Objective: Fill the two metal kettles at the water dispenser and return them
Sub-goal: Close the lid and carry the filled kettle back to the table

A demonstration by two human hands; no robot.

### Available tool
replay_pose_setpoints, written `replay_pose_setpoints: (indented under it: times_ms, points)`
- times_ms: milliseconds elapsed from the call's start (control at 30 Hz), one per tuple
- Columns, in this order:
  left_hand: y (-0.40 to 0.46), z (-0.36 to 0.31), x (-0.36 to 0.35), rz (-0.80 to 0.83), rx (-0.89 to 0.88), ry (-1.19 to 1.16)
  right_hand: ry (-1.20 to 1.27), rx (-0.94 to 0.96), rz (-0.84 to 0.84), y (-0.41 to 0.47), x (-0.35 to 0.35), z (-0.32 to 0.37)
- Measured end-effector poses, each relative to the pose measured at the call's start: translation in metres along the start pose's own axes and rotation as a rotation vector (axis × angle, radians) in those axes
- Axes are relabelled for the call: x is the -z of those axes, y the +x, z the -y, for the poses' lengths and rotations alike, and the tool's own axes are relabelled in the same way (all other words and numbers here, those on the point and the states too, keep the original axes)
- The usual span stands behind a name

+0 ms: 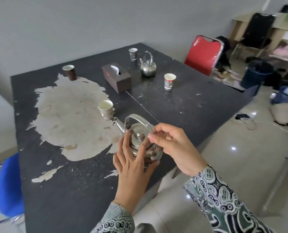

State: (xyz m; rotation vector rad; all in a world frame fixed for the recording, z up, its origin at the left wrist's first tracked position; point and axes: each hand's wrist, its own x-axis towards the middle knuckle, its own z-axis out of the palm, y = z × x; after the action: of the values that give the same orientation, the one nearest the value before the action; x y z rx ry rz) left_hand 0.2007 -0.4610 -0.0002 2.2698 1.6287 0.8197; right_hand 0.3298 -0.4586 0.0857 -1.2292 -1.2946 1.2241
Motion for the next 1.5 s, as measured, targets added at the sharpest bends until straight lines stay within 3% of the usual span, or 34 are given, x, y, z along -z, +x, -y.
replay_pose_setpoints:
  times_ms: [500,833,1033,1500]
  points:
    - [0.198,0.062,0.069,-0.199,0.016,0.212,-0.012,0.178,0.375,0.211,0.004,0.079]
    - [0.312,0.131,0.110,-0.226,0.052,0.283,-0.036,0.216,0.468,0.358,-0.033,0.109]
    - [0.364,0.186,0.091,-0.065,0.241,0.340,-0.119,0.179,0.519,0.438,-0.074,0.082]
    - [0.359,0.325,-0.023,0.285,0.360,0.545,-0.338,0.013,0.469,0.520,-0.132,-0.092]
